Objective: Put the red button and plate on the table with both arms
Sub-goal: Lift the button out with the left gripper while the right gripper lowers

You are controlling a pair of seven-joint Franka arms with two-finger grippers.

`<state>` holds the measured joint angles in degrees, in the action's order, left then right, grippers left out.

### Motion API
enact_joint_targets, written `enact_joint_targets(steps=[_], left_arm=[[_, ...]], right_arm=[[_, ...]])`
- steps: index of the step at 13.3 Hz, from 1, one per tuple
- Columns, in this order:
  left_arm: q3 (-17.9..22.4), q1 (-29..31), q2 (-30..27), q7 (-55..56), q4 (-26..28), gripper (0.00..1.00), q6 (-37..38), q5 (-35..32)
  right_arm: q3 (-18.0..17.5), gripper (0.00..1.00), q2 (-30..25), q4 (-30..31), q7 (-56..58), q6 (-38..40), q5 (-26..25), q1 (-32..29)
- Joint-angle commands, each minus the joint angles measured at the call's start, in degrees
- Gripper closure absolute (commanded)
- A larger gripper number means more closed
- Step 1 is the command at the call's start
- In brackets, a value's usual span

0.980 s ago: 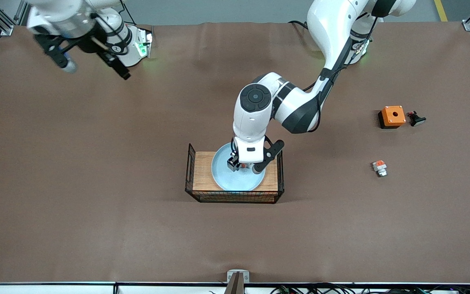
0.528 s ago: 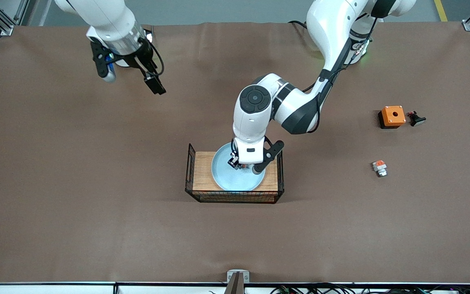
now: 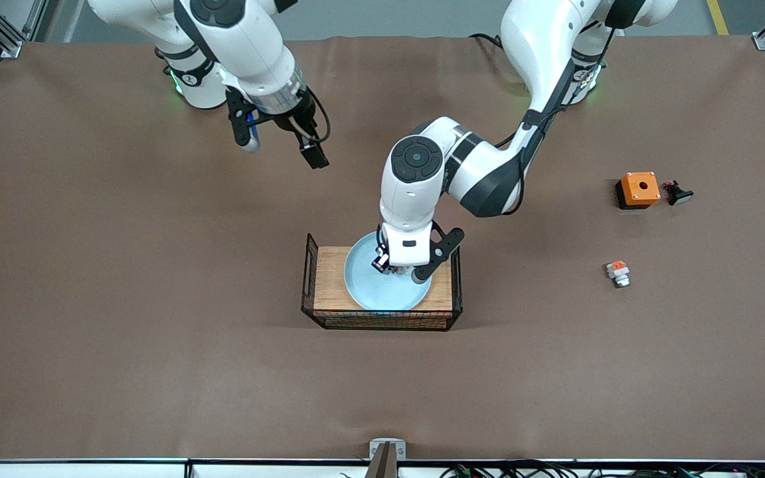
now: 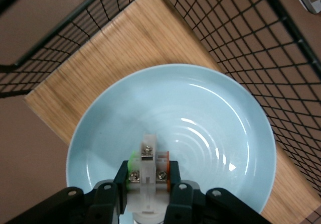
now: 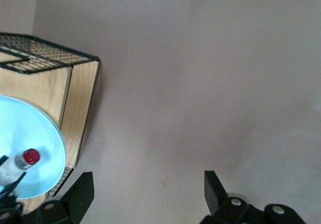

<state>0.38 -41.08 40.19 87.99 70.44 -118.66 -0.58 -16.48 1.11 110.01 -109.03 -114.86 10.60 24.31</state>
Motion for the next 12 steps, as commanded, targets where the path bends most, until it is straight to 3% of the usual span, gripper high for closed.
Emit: enact_joint_targets(steps=[1,7,12], left_arm=[[1.2,0.0,-4.3,-1.9,0.0,1.00,3.6,0.0],[1.0,5.5,-14.3,-12.3,1.4,1.00,13.1,0.2],[0.9,13.2,-19.9,-29.0,1.8,1.00,25.0,0.6]], right_arm=[[0.4,0.02,4.8,-3.6,-2.2,-1.1,-0.6,0.9],[0.5,0.00,10.8,-5.9,-6.2,-8.3,-2.5,3.4],[0.5,0.00,20.3,-16.6,-14.8,-7.7,-15.4,7.0]])
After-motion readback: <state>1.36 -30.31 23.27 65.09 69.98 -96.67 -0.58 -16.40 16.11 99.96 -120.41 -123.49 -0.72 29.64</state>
